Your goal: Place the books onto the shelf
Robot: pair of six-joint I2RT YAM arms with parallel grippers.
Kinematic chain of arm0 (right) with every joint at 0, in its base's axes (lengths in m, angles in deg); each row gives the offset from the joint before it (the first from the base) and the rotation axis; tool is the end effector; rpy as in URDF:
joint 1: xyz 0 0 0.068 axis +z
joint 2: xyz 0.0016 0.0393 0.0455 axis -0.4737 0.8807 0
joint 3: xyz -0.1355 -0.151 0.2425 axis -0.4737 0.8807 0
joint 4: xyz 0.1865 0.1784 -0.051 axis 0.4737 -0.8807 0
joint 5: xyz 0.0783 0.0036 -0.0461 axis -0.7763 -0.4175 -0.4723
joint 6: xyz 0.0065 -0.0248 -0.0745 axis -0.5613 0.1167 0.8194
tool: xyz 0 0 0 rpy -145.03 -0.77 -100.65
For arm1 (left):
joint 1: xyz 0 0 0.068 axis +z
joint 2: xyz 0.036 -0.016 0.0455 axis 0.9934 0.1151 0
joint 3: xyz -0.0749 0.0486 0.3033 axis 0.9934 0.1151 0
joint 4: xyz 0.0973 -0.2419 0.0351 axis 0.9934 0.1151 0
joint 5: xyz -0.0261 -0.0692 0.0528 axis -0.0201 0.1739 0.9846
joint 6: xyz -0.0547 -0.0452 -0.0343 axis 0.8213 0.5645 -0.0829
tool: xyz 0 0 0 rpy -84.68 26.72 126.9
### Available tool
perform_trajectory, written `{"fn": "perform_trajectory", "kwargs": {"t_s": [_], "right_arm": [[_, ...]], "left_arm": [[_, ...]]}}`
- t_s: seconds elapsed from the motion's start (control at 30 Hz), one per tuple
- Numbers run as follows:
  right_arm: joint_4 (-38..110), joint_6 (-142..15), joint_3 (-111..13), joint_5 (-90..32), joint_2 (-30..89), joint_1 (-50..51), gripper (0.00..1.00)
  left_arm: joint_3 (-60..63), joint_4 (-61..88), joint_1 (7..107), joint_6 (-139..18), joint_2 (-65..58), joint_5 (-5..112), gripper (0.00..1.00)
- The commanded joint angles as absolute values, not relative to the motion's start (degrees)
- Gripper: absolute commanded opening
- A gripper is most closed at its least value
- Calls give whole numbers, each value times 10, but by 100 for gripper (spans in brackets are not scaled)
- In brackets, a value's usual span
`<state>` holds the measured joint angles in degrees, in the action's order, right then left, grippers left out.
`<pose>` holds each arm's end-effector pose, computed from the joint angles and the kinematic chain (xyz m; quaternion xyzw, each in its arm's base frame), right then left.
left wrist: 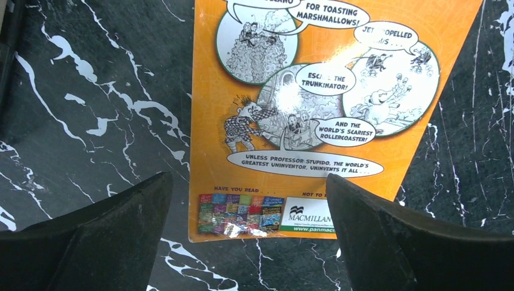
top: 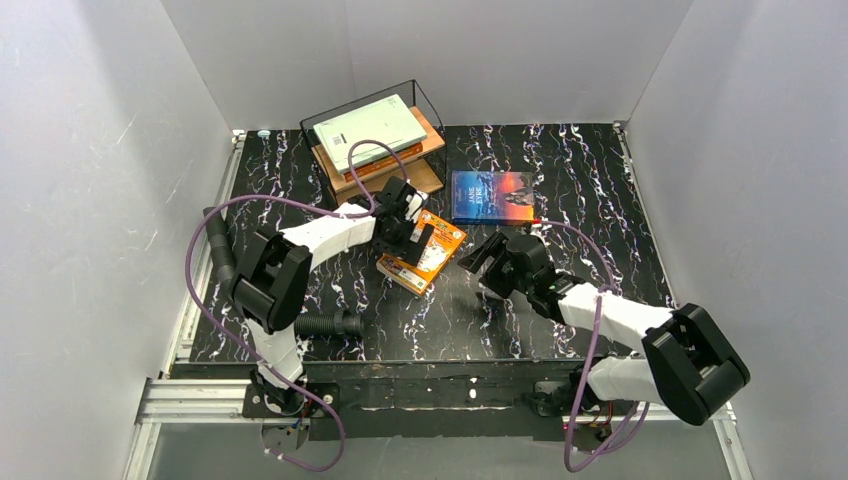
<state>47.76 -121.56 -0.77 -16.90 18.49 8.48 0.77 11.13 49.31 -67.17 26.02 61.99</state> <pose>0.2097 0.1496 0.2053 0.2306 0.8422 0.3536 0.3355 0.3873 -0.2617 0.2628 0.2145 0.8292 -0.1705 0.4873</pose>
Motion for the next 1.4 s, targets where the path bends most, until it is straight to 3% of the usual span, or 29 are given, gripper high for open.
{"fn": "perform_trajectory", "kwargs": {"t_s": [0.0,0.17,0.7,1.03,1.37], "right_arm": [[522,-1253,-40,-155,224,83,76],[541,-1275,-73,-178,290,83,69],[685,-1326,-118,-243,493,82,69],[921,-1346,-67,-280,524,82,64],[904,-1346,-23,-244,495,82,63]], "left_arm": [[1,133,510,-680,263,618,99],[22,79,521,-660,278,571,95],[27,60,520,-590,323,441,92],[35,45,519,-567,330,419,90],[31,56,513,-558,315,416,44]]}}
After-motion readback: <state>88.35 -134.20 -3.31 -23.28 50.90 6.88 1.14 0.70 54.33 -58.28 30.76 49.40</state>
